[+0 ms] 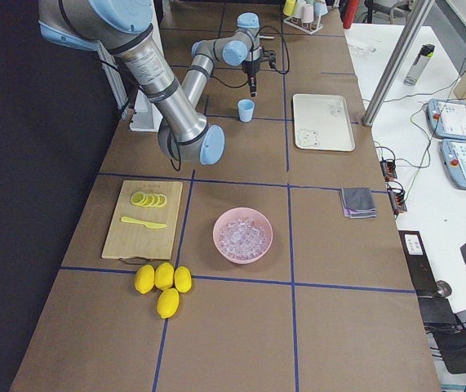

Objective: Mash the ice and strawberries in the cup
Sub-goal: 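Carry the ice cube with the right gripper over the blue cup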

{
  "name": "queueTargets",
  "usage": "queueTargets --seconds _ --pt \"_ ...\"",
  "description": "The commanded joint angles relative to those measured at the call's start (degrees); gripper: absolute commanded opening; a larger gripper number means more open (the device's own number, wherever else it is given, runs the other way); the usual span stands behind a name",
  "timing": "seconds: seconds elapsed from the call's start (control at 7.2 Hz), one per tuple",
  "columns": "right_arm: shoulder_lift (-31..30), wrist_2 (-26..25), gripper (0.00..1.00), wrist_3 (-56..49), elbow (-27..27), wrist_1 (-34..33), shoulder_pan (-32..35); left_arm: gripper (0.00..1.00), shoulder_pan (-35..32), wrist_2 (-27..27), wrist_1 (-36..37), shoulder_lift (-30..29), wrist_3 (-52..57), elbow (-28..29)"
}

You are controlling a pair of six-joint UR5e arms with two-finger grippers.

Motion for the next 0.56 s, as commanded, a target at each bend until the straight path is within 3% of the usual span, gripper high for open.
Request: queueTargets --seconds 0.0,0.28,0.42 --pt "0.56 -1.58 0.21 1.11 -2.37 -0.39 -2.46 1.0 0.0 0.0 -0.06 0.0 0.0 0.18" --pt "0.65 -1.5 0.39 1.11 -2.73 -0.3 -2.64 1.0 0.0 0.0 -0.06 0.0 0.0 0.36" --pt "0.56 -1.67 0.73 2.5 -2.99 0.31 -2.73 1.0 0.0 0.0 -0.06 0.0 0.09 0.36"
